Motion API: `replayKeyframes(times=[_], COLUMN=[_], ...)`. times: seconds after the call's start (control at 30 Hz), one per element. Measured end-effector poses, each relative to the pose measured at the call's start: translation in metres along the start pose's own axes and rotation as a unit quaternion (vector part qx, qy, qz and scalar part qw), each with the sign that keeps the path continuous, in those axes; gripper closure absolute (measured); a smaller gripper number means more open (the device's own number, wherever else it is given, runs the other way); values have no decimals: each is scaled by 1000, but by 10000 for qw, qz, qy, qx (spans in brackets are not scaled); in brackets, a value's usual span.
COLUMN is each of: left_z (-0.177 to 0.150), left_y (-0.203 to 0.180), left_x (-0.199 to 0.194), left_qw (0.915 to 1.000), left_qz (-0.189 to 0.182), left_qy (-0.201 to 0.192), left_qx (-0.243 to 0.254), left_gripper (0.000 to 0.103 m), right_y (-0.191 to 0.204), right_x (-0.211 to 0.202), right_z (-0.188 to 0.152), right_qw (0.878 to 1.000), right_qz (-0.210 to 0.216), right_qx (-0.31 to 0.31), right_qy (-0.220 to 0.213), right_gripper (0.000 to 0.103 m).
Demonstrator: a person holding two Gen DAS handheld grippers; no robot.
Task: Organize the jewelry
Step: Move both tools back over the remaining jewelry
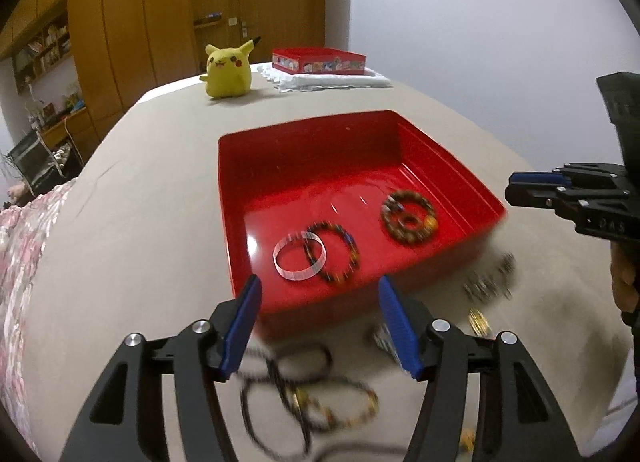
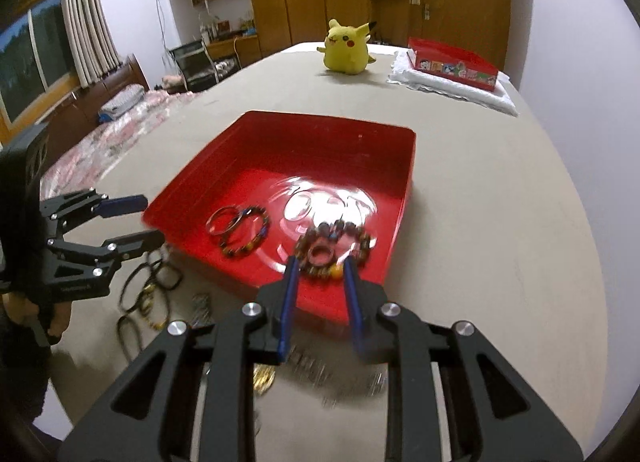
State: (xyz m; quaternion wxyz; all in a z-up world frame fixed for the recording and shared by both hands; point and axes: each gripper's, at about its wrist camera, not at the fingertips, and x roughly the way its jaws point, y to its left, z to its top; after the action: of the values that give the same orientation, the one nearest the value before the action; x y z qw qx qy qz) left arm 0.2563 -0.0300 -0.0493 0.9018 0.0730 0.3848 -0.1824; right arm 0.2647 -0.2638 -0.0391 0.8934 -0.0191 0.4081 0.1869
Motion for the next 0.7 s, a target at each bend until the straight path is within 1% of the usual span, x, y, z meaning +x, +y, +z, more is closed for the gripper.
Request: replayKeyframes(times=[0.2,0.27,0.33,0.47,0.57,0.7], left_z=[-48,-66,-83,-107,-115,-117], left_y=[-20,-23,-23,-33,-54,-68], left_x=[-32,-36,-37,-38,-33,-20], left_qw=[9998,9995,9990,9975,9970,9956], left_qz=[-130,-137,-150,-353,-412,-417], left_qy=[93,232,413,608,619,715], left_qx=[111,153,31,-70,198,440], left_gripper=[40,40,40,40,40,40], right_y=[18,23,27,31,30,31], right_x=[-10,-13,-18,-26,-28,-32], right_z=[-46,-59,-71,-82,-86,-88], right_qw=[9998,9995,9994,9993,9992,9993], right_qz=[58,106,131,186,198,198], right_qx=[40,58,96,180,220,214], right_qy=[210,276,290,273,270,255], right_gripper=[79,79,79,79,79,79])
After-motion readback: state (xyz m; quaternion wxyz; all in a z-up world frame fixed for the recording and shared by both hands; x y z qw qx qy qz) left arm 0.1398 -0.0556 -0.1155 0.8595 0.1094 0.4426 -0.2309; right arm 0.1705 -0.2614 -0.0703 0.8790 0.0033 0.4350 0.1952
